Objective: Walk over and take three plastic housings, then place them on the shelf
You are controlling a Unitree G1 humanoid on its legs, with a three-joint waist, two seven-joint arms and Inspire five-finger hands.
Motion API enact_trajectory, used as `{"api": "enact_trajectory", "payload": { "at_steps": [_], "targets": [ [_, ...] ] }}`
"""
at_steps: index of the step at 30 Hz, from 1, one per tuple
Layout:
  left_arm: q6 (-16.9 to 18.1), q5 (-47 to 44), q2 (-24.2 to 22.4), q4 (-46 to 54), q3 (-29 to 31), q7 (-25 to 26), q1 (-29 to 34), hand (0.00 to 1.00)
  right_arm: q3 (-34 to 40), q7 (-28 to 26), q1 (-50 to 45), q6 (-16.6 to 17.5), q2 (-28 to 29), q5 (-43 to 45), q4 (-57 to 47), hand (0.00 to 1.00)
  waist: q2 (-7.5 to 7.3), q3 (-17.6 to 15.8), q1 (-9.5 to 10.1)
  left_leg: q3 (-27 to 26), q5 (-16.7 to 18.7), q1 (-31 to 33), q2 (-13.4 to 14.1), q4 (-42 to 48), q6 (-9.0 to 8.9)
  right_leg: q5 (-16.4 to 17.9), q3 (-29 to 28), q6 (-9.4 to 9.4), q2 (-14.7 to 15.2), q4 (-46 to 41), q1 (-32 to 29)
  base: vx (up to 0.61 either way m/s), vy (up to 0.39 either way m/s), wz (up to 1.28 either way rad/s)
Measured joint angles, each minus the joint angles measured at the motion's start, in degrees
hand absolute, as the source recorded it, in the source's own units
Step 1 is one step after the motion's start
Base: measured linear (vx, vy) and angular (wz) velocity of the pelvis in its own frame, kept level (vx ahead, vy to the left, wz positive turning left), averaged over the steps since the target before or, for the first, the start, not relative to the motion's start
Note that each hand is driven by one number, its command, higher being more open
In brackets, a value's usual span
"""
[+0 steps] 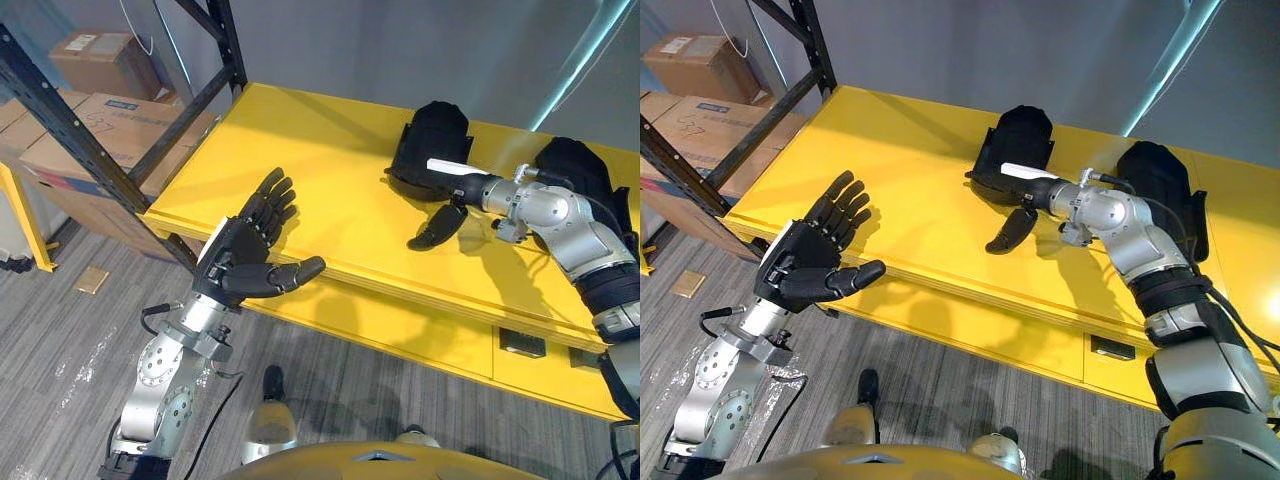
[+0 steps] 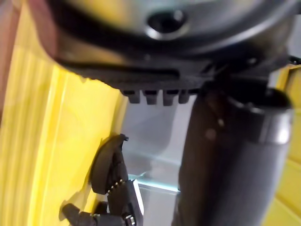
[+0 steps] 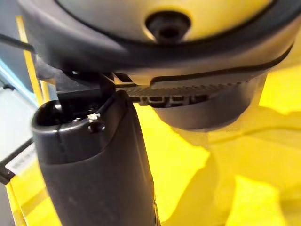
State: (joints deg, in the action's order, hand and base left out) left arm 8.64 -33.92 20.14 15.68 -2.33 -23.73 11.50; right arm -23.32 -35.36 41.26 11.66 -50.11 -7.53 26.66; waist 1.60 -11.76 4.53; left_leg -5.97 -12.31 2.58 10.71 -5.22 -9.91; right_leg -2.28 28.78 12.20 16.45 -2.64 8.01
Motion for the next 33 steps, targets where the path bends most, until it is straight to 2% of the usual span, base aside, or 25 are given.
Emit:
{"api": "enact_trajectory", "payload": {
  "at_steps": [13, 28, 33],
  "targets": [
    [-0.01, 0.00, 0.66, 0.01, 0.33, -0.23, 0.00, 1.00, 0.22, -3.16, 0.05, -0.07, -1.31, 1.29, -0.84, 1.00, -0.66, -1.12, 0.08, -0.15, -0.26, 0.00, -0.07, 0.01, 0.54, -0.18, 0.10, 0.19, 0.07, 0.07, 0.03, -0.03, 0.002, 0.00],
    [-0.06, 0.02, 0.66, 0.03, 0.41, -0.09, -0.04, 1.00, 2.14, -6.59, -4.87, -1.90, -1.31, 1.22, -9.31, 1.00, -0.71, -1.04, -0.18, -1.59, 0.47, -1.08, 0.00, 0.00, 0.21, 0.11, -1.15, -0.26, 0.30, -0.04, -0.02, -0.02, -0.001, -0.04],
    [-0.06, 0.02, 0.84, 0.04, 0.41, -0.09, -0.04, 1.00, 2.52, -6.89, -6.65, -2.63, -1.31, 1.23, -11.38, 1.00, -1.61, -0.40, -0.06, -1.62, 0.48, -1.04, -0.01, 0.00, 0.24, 0.12, -1.12, -0.28, 0.29, 0.05, -0.02, 0.00, 0.000, 0.00]
  ]
}}
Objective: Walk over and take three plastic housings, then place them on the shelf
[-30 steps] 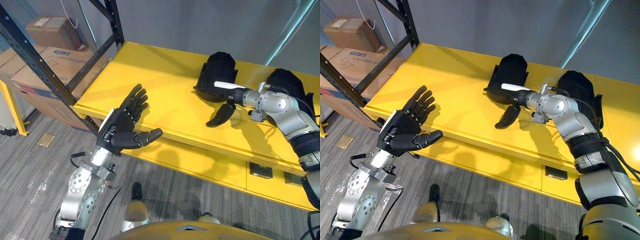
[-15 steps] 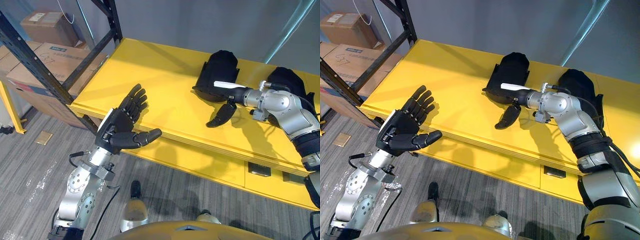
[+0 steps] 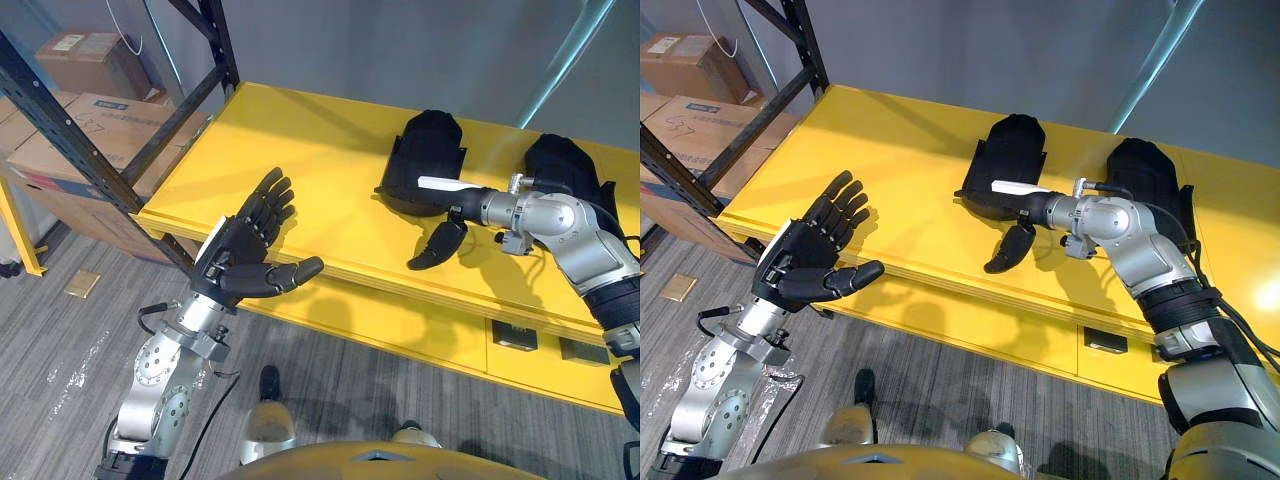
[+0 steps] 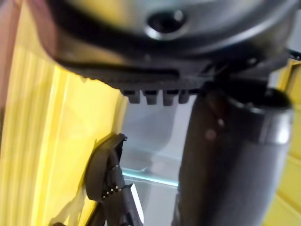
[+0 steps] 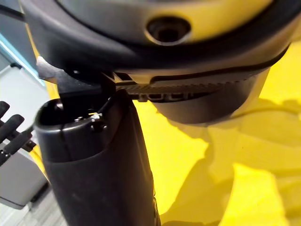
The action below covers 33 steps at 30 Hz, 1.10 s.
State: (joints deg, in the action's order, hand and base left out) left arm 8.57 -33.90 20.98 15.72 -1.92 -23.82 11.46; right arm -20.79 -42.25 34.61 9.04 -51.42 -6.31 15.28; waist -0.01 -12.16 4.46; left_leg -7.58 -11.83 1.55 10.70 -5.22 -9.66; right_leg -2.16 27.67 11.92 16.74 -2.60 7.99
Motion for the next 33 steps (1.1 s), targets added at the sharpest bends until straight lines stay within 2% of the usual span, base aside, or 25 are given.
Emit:
{"api": "enact_trajectory", "payload": {
  "at_steps": [4, 10, 16, 20, 26, 31, 33],
  "targets": [
    [-0.01, 0.00, 0.64, 0.00, 0.00, 0.03, 0.00, 1.00, 0.07, -0.85, -1.15, -0.40, 0.00, 0.04, -1.87, 1.00, -0.78, 0.51, -0.07, -0.02, -0.22, 0.01, -0.02, 0.00, 0.30, -0.23, 0.02, 0.38, 0.01, 0.00, 0.00, 0.00, 0.000, 0.00],
    [-0.02, 0.00, 0.69, 0.00, -0.01, 0.02, 0.00, 1.00, 0.07, 0.06, -2.43, 0.57, 0.00, 0.04, -2.74, 1.00, -1.04, 1.01, -0.09, -0.06, -0.20, 0.00, -0.02, 0.00, 0.28, -0.26, -0.03, 0.41, 0.02, -0.01, -0.02, -0.01, -0.001, 0.00],
    [-0.01, 0.00, 0.89, -0.02, -0.01, -0.09, 0.01, 1.00, -0.05, 2.66, -2.92, 4.10, -0.18, -0.22, -2.60, 1.00, -1.02, 1.20, -0.09, -0.39, 0.14, 0.05, -0.01, 0.00, -0.06, -0.35, -0.25, 0.41, -0.02, 0.61, -0.08, -0.03, -0.004, -0.03],
    [0.02, -0.03, 0.93, -0.12, -0.01, -0.36, 0.03, 1.00, 0.01, 8.55, -2.55, 6.65, -2.30, -0.23, -2.62, 1.00, -1.02, 1.76, -0.06, -0.55, -0.06, 0.05, -0.04, 0.00, 0.31, -0.52, -0.41, 0.64, -0.02, 0.80, -0.10, 0.00, 0.000, 0.00],
    [0.21, -2.31, 0.90, -2.29, -0.28, -0.69, 0.21, 1.00, 3.57, 17.48, 2.05, 7.98, -5.63, -0.08, -2.63, 1.00, -0.91, 3.23, -0.71, -1.52, -0.19, -0.06, 0.05, 0.00, 0.40, -0.81, -1.43, 0.67, 0.00, 0.82, -0.80, -0.01, -0.002, -0.07],
    [0.29, -2.31, 0.90, -2.30, -0.43, -0.71, 0.25, 1.00, 11.53, 24.50, 3.38, 7.90, -7.44, 1.02, -5.39, 1.00, -0.87, 3.97, -1.69, -3.30, -0.11, -0.99, 0.43, -0.02, 0.28, -1.11, -3.10, 0.43, -0.17, 0.82, -1.23, -0.03, -0.005, -0.17],
    [0.49, -2.85, 0.90, -2.30, -0.43, -0.74, 0.27, 1.00, 15.54, 28.88, 2.57, 7.64, -7.44, 0.83, -7.77, 1.00, -0.60, 4.62, -2.54, -4.75, 0.54, -1.19, 1.20, -0.04, -0.48, -1.27, -4.77, 0.17, -0.73, 0.91, -2.29, -0.07, -0.015, -0.36]
  ]
}}
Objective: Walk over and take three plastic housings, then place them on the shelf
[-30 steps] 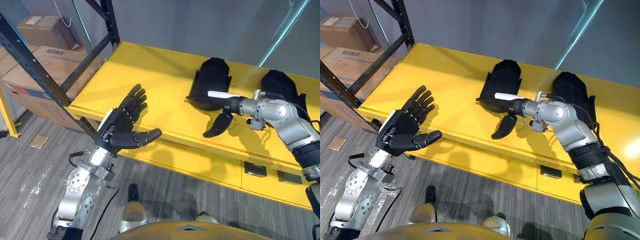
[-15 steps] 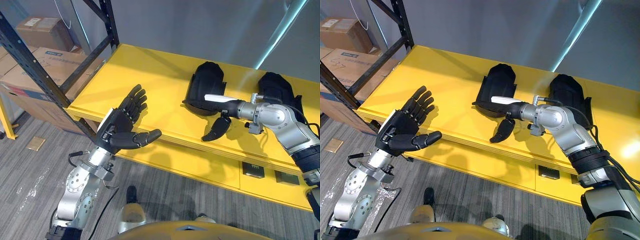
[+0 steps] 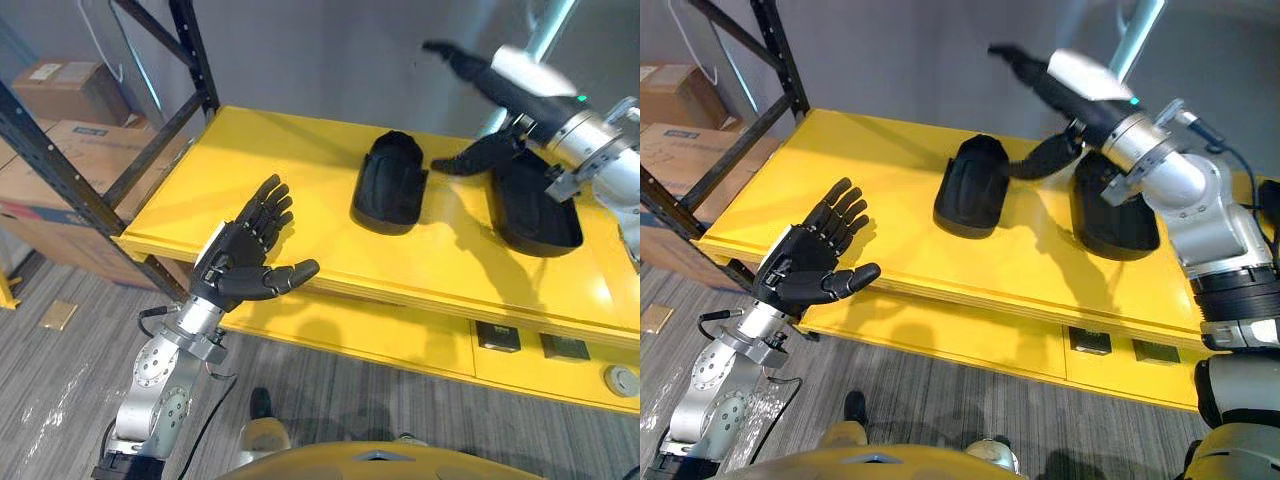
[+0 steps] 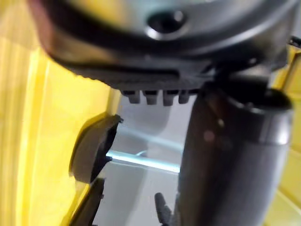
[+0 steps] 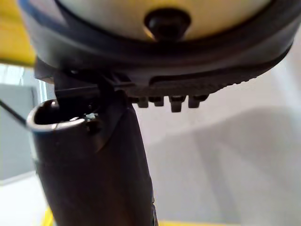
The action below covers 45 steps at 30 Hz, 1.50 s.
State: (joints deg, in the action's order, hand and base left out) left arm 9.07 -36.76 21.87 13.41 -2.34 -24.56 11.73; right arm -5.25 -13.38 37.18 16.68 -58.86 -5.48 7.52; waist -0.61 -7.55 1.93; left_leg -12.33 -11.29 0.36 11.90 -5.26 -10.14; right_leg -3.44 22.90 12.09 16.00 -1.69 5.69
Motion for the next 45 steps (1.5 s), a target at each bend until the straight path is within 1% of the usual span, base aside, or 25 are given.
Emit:
{"api": "enact_trajectory", "payload": {
  "at_steps": [2, 3, 4, 5, 6, 7, 9, 10, 11, 12, 13, 14, 15, 17, 18, 20, 22, 25, 27, 30, 36, 39, 42, 45],
  "targets": [
    [0.03, -1.28, 0.00, 0.00, -0.02, 0.08, 0.18, 1.00, 4.32, 2.73, -2.04, 0.00, 0.01, -0.31, -2.25, 1.00, 0.40, 0.33, -0.88, -1.31, 0.21, -0.08, 0.56, 0.00, -0.07, -0.08, -1.37, -0.29, -0.40, 0.05, -1.09, -0.07, -0.014, -0.38],
    [0.04, -1.29, 0.00, 0.01, -0.04, 0.16, 0.17, 1.00, 8.25, 4.60, -5.16, -0.41, 0.08, -0.89, -4.47, 1.00, 0.62, 0.68, -1.25, -2.25, 0.26, -0.15, 0.83, 0.00, -0.13, -0.21, -2.37, -0.38, -0.66, 0.39, -1.75, -0.05, -0.012, -0.40],
    [0.06, -1.28, -0.01, 0.01, -0.03, 0.30, 0.17, 1.00, 10.38, 5.79, -7.30, -0.84, 0.25, -0.97, -5.83, 1.00, 0.70, 0.73, -1.67, -2.66, 0.29, -0.32, 0.91, 0.00, -0.16, -0.32, -2.76, -0.30, -0.81, 0.79, -1.75, -0.02, -0.015, -0.39],
    [0.06, -1.26, -0.06, 0.01, -0.07, 0.77, 0.24, 1.00, 14.79, 7.70, -11.79, -1.47, 1.21, -0.99, -8.21, 1.00, 0.86, 0.84, -2.35, -3.57, 0.43, -0.76, 1.02, 0.00, -0.22, -0.44, -3.56, -0.23, -0.88, 0.96, -1.96, 0.00, -0.010, -0.41],
    [0.06, -1.21, -0.15, 0.02, -0.05, 1.47, 0.51, 1.00, 19.26, 9.66, -16.71, -1.99, 3.65, -1.05, -10.51, 1.00, 0.94, 1.70, -2.89, -4.74, 0.69, -0.83, 1.18, 0.00, -0.36, -0.51, -4.72, -0.17, -0.98, 0.96, -2.90, 0.00, -0.006, -0.42],
    [0.06, -1.15, -0.18, 0.02, 0.03, 2.00, 0.78, 1.00, 21.06, 10.79, -18.75, -2.25, 5.48, -1.04, -11.47, 1.00, 0.98, 2.15, -3.41, -5.22, 0.74, -0.82, 1.25, 0.00, -0.39, -0.59, -5.19, -0.12, -1.06, 1.02, -3.27, 0.02, -0.003, -0.43],
    [0.01, 1.04, -1.00, 0.04, 0.10, 5.28, 1.83, 1.00, 27.60, 15.34, -26.49, -2.65, 14.10, -1.02, -15.49, 1.00, 1.41, 2.93, -5.61, -6.83, 0.79, -1.25, 1.44, 0.00, -0.42, -0.99, -6.56, 0.09, -1.20, 1.32, -3.92, 0.05, -0.010, -0.34],
    [-0.20, 2.03, -1.30, 0.02, 0.11, 6.15, 1.90, 1.00, 29.08, 16.31, -28.29, -2.69, 16.16, -1.02, -16.62, 1.00, 1.53, 2.99, -5.92, -7.27, 0.81, -1.45, 1.49, 0.00, -0.45, -1.27, -6.94, -0.14, -1.26, 1.54, -4.02, 0.04, -0.012, -0.38],
    [-0.36, 4.18, -1.79, 0.03, 0.20, 7.95, 2.12, 1.00, 31.59, 18.02, -31.28, -2.67, 20.24, -1.03, -18.61, 1.00, 1.82, 3.17, -6.33, -8.42, 1.03, -1.86, 1.71, 0.01, -0.70, -1.56, -7.95, -0.15, -1.49, 1.99, -4.38, 0.04, -0.016, -0.38],
    [-0.50, 6.36, -2.20, 0.03, 0.53, 9.85, 2.13, 1.00, 33.39, 19.71, -33.66, -2.61, 23.88, -1.02, -20.51, 1.00, 2.08, 3.30, -7.15, -9.03, 1.14, -1.88, 1.87, 0.02, -0.83, -1.66, -8.49, -0.25, -1.67, 2.09, -4.80, 0.04, -0.020, -0.37],
    [-0.51, 7.31, -2.50, 0.03, 0.81, 10.54, 2.13, 1.00, 34.07, 20.37, -34.66, -2.61, 25.42, -1.02, -21.39, 1.00, 2.18, 3.33, -7.44, -9.38, 1.18, -1.94, 1.96, 0.02, -0.89, -1.78, -8.85, -0.34, -1.77, 2.20, -5.00, 0.03, -0.019, -0.28],
    [-0.53, 8.96, -3.22, 0.03, 1.69, 12.34, 2.07, 1.00, 34.99, 21.69, -36.31, -2.58, 28.46, -0.95, -23.01, 1.00, 2.33, 3.41, -7.89, -9.97, 1.26, -1.89, 2.21, 0.03, -0.99, -2.01, -9.32, -0.34, -2.02, 2.45, -5.43, 0.02, -0.016, -0.21],
    [-0.53, 10.18, -3.47, 0.08, 2.16, 13.37, 2.02, 1.00, 35.30, 22.21, -37.04, -2.49, 29.91, -0.95, -23.88, 1.00, 2.35, 3.42, -8.04, -10.19, 1.29, -1.82, 2.34, 0.03, -1.03, -2.12, -9.45, -0.38, -2.16, 2.57, -5.65, 0.01, -0.023, -0.23],
    [-0.54, 14.36, -4.31, 0.07, 4.03, 17.74, 2.00, 1.00, 35.26, 23.59, -39.51, -1.15, 34.48, -0.93, -26.43, 1.00, 2.46, 3.35, -8.36, -11.02, 1.39, -1.43, 2.60, 0.05, -1.15, -2.32, -10.25, -0.28, -2.46, 2.75, -6.69, -0.01, -0.024, -0.18],
    [-0.54, 15.33, -4.40, 0.06, 4.44, 18.77, 1.87, 1.00, 35.22, 23.92, -40.04, -0.81, 35.38, -0.93, -27.01, 1.00, 2.54, 3.30, -8.38, -11.06, 1.40, -1.00, 2.58, 0.05, -1.16, -2.26, -10.35, -0.12, -2.45, 2.78, -7.02, -0.02, -0.010, -0.08],
    [-0.54, 19.40, -4.70, 0.08, 6.06, 23.12, 1.50, 1.00, 34.72, 24.62, -41.73, 0.83, 38.72, -0.80, -28.66, 1.00, 2.73, 2.77, -8.38, -11.00, 1.46, 0.44, 2.54, 0.06, -1.19, -2.39, -10.43, -0.25, -2.43, 2.76, -8.61, 0.00, 0.000, 0.00],
    [-0.54, 21.43, -5.34, 0.07, 7.05, 25.99, 1.38, 1.00, 33.83, 25.45, -42.76, 1.69, 40.21, -0.82, -28.77, 1.00, 2.93, 1.71, -8.34, -10.55, 1.42, 1.04, 2.41, 0.07, -1.15, -2.48, -10.22, -0.24, -2.32, 2.77, -8.85, -0.02, -0.001, 0.09],
    [-0.54, 23.24, -5.72, 0.04, 7.48, 29.49, 0.52, 1.00, 33.51, 25.92, -43.99, 1.72, 41.86, -0.23, -28.82, 1.00, 3.46, -0.20, -8.19, -9.66, 1.34, 1.56, 1.97, 0.08, -1.04, -2.58, -9.46, -0.04, -1.90, 2.74, -8.66, -0.01, 0.008, 0.18],
    [-0.51, 24.14, -5.93, 0.04, 7.77, 31.35, -1.45, 1.00, 32.59, 26.37, -44.78, 1.65, 41.86, 0.29, -29.14, 1.00, 4.22, -1.49, -8.07, -8.66, 0.92, 2.50, 1.60, 0.09, -0.49, -2.58, -8.60, -0.04, -1.59, 2.74, -8.74, 0.00, 0.010, 0.21],
    [-0.48, 24.11, -6.84, 0.04, 7.69, 31.66, -3.68, 1.00, 30.55, 26.35, -45.39, 1.55, 41.86, 0.19, -30.55, 1.00, 4.88, -2.67, -8.06, -7.74, 0.60, 3.29, 1.50, 0.13, -0.22, -2.74, -7.81, -0.35, -1.55, 2.71, -8.80, 0.02, 0.003, 0.15],
    [-0.54, 23.92, -7.55, -0.63, 5.02, 29.20, -7.30, 1.00, 28.77, 27.61, -45.18, 1.54, 41.86, 0.21, -31.02, 1.00, 4.84, -5.41, -8.04, -7.50, 0.61, 3.36, 1.46, 0.23, -0.22, -2.61, -7.73, -0.49, -1.54, 2.53, -8.77, 0.02, 0.000, 0.02],
    [-0.59, 23.79, -7.54, -1.29, 3.87, 27.92, -7.60, 1.00, 28.15, 27.60, -45.38, 1.52, 41.97, 0.22, -31.02, 1.00, 4.88, -5.60, -8.51, -7.62, 0.70, 3.25, 1.46, 0.18, -0.29, -2.44, -7.93, -0.42, -1.54, 2.44, -8.83, 0.01, -0.003, -0.02],
    [-1.18, 23.53, -7.54, -2.49, 2.09, 26.97, -8.72, 1.00, 28.14, 27.59, -45.44, 1.50, 43.63, 0.22, -31.07, 1.00, 4.88, -5.62, -8.58, -7.86, 0.75, 3.15, 1.47, 0.22, -0.31, -1.96, -8.51, -0.47, -1.49, 1.33, -9.54, 0.01, -0.002, -0.06],
    [-1.89, 23.29, -7.53, -2.99, 1.43, 26.89, -9.47, 1.00, 27.51, 27.60, -45.66, 1.18, 43.79, 0.07, -31.07, 1.00, 4.90, -5.70, -8.58, -8.04, 0.76, 2.91, 1.47, 0.20, -0.31, -1.85, -8.81, -0.52, -1.47, 1.02, -9.62, -0.01, -0.004, -0.04]
  ]
}}
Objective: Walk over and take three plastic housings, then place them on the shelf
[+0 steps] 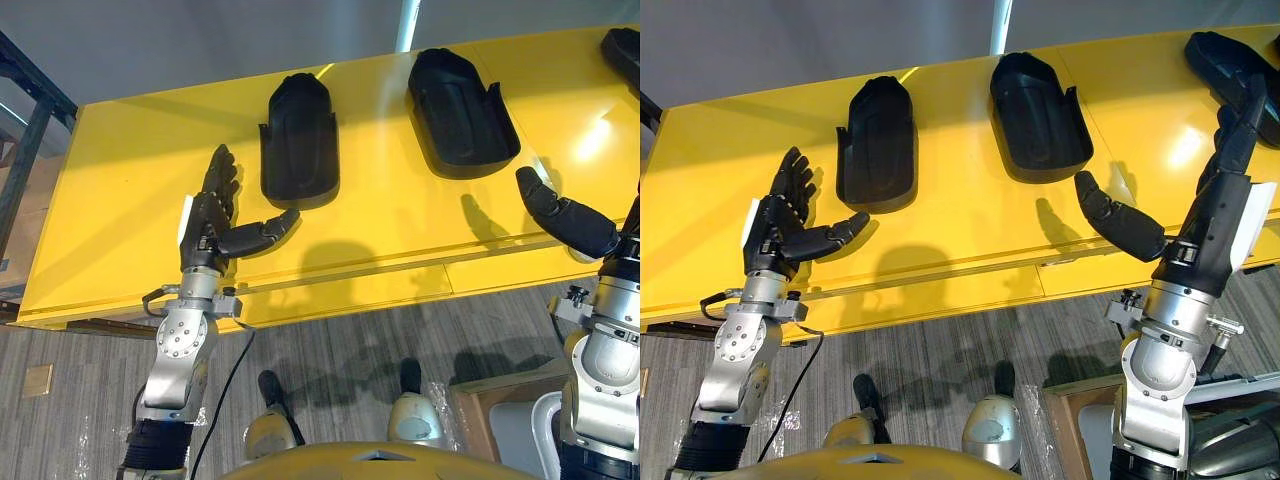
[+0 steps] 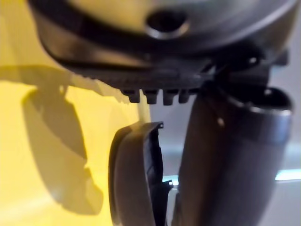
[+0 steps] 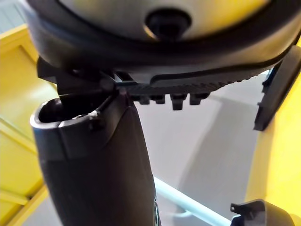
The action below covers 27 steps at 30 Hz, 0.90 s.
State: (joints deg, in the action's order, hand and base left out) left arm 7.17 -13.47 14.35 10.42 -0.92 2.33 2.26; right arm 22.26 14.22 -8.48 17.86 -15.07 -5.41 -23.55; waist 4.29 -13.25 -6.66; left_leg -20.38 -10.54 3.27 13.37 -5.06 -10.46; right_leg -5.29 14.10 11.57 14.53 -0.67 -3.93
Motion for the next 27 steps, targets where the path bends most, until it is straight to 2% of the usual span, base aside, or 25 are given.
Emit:
{"api": "enact_trajectory", "payload": {
  "at_steps": [12, 27],
  "targets": [
    [-1.31, -0.15, 0.00, -0.99, -1.38, -2.38, 0.00, 1.00, -0.10, 0.06, -1.86, -0.01, 0.18, 1.84, -2.60, 1.00, 0.39, -0.67, -0.01, -0.83, 0.16, -0.61, 0.00, -0.08, -0.03, 0.16, -0.42, 0.04, 0.08, -0.20, 0.07, -0.01, -0.003, -0.02],
    [-2.73, -0.43, 0.06, -0.99, -1.52, -2.79, -0.17, 1.00, -0.32, 0.06, -1.81, -0.11, 0.18, 2.52, -2.99, 1.00, 0.38, -0.68, 0.04, -2.00, 0.51, -1.84, 0.00, -0.10, -0.14, 0.09, -1.70, 0.09, 0.08, -0.18, 0.32, 0.00, -0.001, -0.03]
  ]
}}
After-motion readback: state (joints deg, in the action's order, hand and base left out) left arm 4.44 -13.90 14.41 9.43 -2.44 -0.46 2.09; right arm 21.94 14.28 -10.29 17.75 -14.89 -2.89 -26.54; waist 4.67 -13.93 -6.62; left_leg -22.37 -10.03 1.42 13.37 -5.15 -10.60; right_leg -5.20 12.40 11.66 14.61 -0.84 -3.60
